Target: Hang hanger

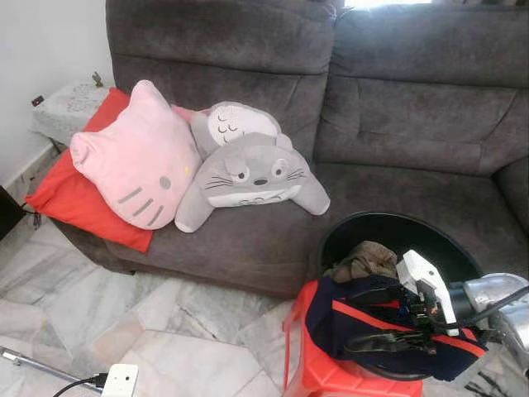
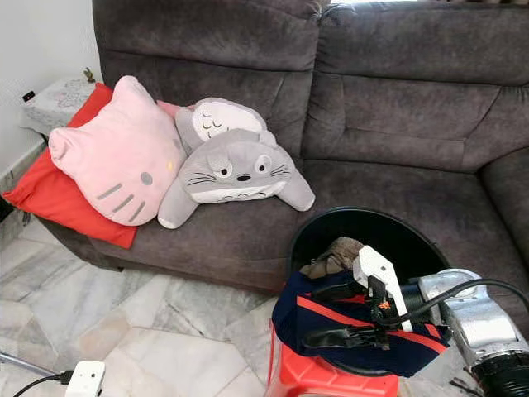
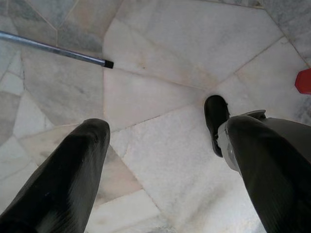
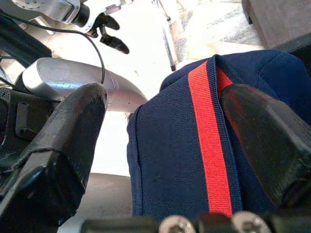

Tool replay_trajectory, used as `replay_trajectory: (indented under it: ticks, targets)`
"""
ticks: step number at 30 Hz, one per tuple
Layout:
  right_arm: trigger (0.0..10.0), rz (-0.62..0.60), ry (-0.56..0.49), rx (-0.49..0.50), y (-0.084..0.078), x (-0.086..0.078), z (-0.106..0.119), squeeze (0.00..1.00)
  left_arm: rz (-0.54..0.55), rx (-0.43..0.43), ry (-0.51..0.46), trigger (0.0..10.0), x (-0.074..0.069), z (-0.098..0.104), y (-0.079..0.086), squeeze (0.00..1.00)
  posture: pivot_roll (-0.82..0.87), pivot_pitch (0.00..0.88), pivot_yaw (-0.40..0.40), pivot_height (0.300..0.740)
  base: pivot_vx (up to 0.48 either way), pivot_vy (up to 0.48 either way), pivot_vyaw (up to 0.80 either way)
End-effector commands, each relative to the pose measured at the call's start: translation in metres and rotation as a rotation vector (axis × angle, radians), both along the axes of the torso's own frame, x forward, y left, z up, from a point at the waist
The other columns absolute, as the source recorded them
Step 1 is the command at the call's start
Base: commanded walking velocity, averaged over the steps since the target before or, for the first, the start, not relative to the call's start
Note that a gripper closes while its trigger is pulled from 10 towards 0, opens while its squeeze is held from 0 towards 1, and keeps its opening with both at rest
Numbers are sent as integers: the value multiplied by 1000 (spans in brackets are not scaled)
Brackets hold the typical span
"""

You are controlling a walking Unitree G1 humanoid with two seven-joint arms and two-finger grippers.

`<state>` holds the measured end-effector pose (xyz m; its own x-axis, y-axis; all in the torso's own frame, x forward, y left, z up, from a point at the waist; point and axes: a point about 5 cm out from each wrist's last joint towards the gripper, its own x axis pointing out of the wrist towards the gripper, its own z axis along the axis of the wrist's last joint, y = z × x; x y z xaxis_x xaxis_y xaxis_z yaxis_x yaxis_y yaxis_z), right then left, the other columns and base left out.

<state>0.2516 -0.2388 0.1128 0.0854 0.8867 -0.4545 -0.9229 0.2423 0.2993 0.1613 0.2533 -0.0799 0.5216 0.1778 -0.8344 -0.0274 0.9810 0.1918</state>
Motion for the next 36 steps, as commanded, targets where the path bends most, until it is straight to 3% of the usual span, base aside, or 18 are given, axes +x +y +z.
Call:
replay_trajectory:
  ticks: [1, 8, 16, 22, 25, 30, 32, 36]
  targets:
    - [10000, 2, -19, 16, -2, 2, 7, 0, 6, 5, 15, 10000, -5, -1, 3, 0, -192, 56, 31, 740, 0, 0, 0]
    - [10000, 33, 15, 23, 1, -5, 8, 0, 5, 2, 17, 10000, -5, -1, 3, 0, -194, 59, 31, 740, 0, 0, 0]
    - [10000, 97, 46, -88, -7, -16, -3, 0, 4, 2, 19, 10000, -5, -1, 4, 0, -192, 62, 33, 740, 0, 0, 0]
    - [10000, 148, 64, -111, -10, -20, 0, 0, 1, 2, 19, 10000, -5, -1, 4, 0, -190, 62, 33, 740, 0, 0, 0]
    - [10000, 139, 0, -170, -14, -12, 1, 0, 2, 6, 19, 10000, -5, -1, 5, 0, -189, 64, 33, 740, 0, 0, 0]
    - [10000, 106, -21, -198, -19, -5, 0, 0, 0, 9, 20, 10000, -6, -1, 5, 0, -190, 64, 33, 740, 0, 0, 0]
    - [10000, 30, -79, -233, -19, 5, -6, 0, 0, 11, 20, 10000, -6, -1, 6, 0, -184, 67, 33, 740, 0, 0, 0]
    - [10000, 36, -81, -228, -17, 3, -10, 0, -1, 14, 21, 10000, -6, -1, 6, 0, -185, 69, 35, 740, 0, 0, 0]
